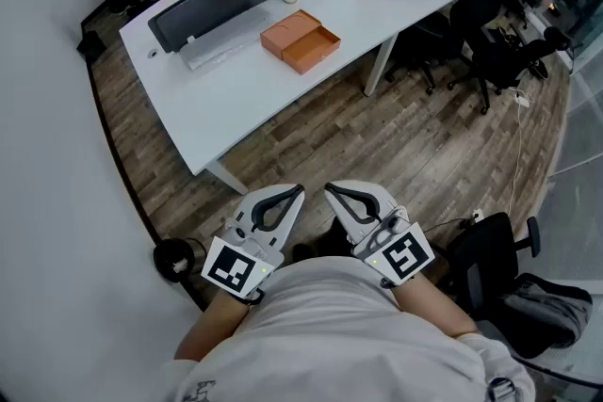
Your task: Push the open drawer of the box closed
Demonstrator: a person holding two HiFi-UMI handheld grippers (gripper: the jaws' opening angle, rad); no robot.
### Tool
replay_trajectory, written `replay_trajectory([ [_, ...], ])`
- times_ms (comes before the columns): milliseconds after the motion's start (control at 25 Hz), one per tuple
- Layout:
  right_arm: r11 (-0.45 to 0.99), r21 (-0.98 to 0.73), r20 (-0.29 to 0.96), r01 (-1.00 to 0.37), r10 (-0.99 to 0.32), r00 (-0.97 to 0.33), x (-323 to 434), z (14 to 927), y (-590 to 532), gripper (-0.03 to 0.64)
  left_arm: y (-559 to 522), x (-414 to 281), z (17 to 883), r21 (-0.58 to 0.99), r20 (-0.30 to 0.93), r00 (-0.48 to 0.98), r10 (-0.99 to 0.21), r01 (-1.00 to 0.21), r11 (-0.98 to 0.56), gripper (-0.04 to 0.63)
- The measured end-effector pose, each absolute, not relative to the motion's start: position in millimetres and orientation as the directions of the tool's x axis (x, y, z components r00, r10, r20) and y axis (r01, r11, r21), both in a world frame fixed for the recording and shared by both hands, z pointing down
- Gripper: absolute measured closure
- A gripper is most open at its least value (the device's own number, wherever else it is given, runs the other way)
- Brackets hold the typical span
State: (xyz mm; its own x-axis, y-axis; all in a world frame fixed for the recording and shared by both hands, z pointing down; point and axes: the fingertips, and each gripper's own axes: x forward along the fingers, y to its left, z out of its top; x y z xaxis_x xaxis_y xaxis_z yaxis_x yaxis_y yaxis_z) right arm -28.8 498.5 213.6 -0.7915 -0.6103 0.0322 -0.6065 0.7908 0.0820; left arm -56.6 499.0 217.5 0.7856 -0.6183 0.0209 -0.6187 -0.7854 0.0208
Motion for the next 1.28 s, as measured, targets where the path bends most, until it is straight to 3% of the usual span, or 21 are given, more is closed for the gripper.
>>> replay_trajectory([
  [680,0.773,0.050,0.029,-0.633,-0.635,-0.772,11,223,445,0.615,449,-30,231,0.051,0.041,0.769,-0.638,-0.639,-0.767,0.597],
  [1280,0.749,0.054,0.052,-0.660,-0.663,-0.747,138,221,322,0.615,320,83,227,0.033,0.037,0.777,-0.629,-0.630,-0.776,0.597],
])
